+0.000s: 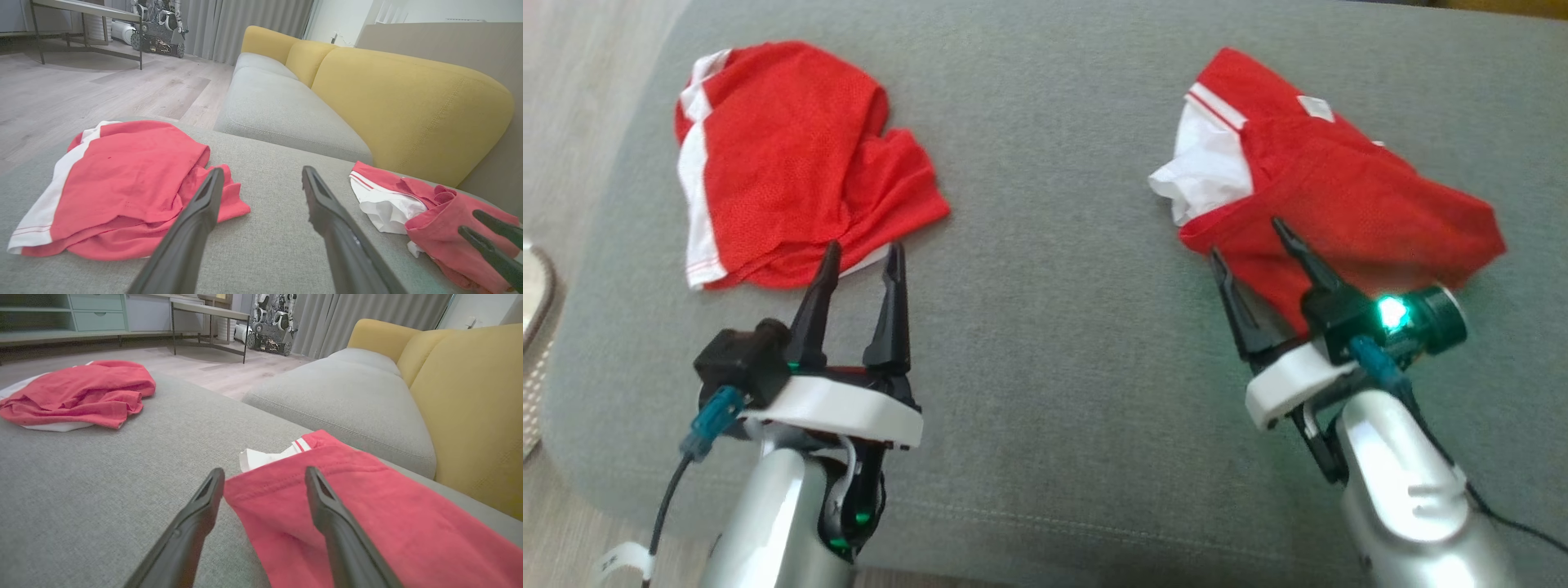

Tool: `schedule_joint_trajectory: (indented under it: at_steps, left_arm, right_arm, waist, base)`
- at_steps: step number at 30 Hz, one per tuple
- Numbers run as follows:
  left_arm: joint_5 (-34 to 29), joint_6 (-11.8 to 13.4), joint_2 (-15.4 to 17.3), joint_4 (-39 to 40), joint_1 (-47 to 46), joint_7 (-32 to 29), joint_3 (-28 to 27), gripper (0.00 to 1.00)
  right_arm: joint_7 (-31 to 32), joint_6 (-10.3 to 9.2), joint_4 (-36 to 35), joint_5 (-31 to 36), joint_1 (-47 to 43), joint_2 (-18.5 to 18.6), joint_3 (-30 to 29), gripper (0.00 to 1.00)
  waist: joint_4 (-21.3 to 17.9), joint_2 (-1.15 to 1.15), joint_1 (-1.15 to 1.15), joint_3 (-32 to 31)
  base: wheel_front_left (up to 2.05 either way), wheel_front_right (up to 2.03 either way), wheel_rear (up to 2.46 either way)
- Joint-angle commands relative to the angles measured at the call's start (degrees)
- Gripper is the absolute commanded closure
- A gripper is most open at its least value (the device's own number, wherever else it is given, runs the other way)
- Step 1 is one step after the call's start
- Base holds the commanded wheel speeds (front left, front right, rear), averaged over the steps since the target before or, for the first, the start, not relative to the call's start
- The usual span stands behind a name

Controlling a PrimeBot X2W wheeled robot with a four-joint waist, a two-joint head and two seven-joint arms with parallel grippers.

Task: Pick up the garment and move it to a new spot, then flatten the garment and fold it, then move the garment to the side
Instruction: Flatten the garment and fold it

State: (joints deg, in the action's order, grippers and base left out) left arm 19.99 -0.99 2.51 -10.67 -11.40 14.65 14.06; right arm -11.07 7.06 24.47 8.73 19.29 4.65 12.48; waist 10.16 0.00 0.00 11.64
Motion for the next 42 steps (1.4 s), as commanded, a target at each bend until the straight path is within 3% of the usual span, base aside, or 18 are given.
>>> schedule_joint_trajectory:
  at_steps: [1,15,16,17,24,31,36,42]
  left_arm:
    - [0.38,0.33,0.38,1.50,-2.38,0.35,-1.32,0.00]
    - [2.23,1.16,0.37,1.00,-2.90,0.35,0.42,0.00]
    - [2.31,1.19,0.37,0.98,-2.88,0.35,0.39,0.00]
    - [2.37,1.21,0.37,0.96,-2.86,0.35,0.33,0.00]
    - [2.49,1.34,0.37,0.35,-2.63,0.35,0.16,0.00]
    - [3.00,1.45,0.37,-0.35,-1.85,0.35,0.83,0.00]
    - [3.82,1.83,0.37,-0.60,-0.83,0.35,1.22,0.00]
    - [4.18,2.28,0.37,-0.59,0.19,0.35,1.94,0.00]
  right_arm:
    - [-0.18,0.43,-0.49,0.59,2.76,-0.11,0.84,0.00]
    - [-0.36,0.43,12.00,10.55,9.01,-0.44,-4.02,0.00]
    - [-0.22,0.43,12.70,10.80,9.15,-0.55,-4.43,0.57]
    - [-0.30,0.43,13.22,10.95,9.32,-0.66,-4.72,1.00]
    - [-2.90,0.43,12.45,9.11,9.85,-1.49,-5.06,1.00]
    - [-3.60,0.43,7.95,1.81,13.38,-1.74,-0.89,1.00]
    - [-2.96,0.43,6.18,-2.65,21.87,-1.74,3.36,1.00]
    - [-3.46,0.43,4.62,-6.20,33.92,1.00,0.99,1.00]
  waist:
    - [1.07,0.00,0.00,0.61]
    - [4.41,0.00,0.00,1.68]
    - [4.45,0.00,0.00,1.68]
    - [4.43,0.00,0.00,1.66]
    - [3.37,0.00,0.00,0.14]
    - [2.40,0.00,0.00,-3.24]
    - [1.82,0.00,0.00,-6.08]
    - [1.56,0.00,0.00,-8.07]
  base:
    - [0.00,0.00,0.00]
    - [0.00,0.00,0.00]
    - [0.00,0.00,0.00]
    - [0.00,0.00,0.00]
    - [0.00,0.00,0.00]
    - [0.00,0.00,0.00]
    - [0.00,0.00,0.00]
    - [0.00,0.00,0.00]
